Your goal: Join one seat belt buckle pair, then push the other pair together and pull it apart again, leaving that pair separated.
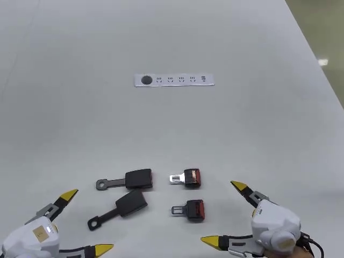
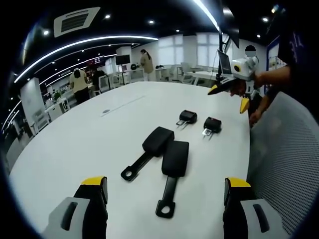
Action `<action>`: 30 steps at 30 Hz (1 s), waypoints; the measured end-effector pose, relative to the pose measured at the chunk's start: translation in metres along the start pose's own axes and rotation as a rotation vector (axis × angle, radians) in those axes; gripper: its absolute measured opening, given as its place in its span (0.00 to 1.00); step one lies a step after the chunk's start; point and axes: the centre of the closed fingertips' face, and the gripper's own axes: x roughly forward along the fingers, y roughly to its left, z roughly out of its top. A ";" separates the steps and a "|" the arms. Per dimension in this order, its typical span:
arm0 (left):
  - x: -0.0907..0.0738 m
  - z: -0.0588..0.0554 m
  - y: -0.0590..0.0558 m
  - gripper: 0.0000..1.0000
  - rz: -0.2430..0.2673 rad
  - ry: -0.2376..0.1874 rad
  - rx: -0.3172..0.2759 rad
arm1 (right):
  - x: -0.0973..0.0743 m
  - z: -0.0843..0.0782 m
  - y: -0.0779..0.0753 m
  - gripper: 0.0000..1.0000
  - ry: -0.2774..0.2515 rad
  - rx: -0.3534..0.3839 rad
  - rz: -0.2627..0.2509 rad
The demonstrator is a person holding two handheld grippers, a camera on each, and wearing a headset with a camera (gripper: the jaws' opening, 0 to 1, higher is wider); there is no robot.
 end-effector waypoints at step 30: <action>0.001 -0.003 0.001 0.98 0.005 -0.003 -0.004 | 0.001 0.001 0.000 0.99 0.005 -0.026 0.003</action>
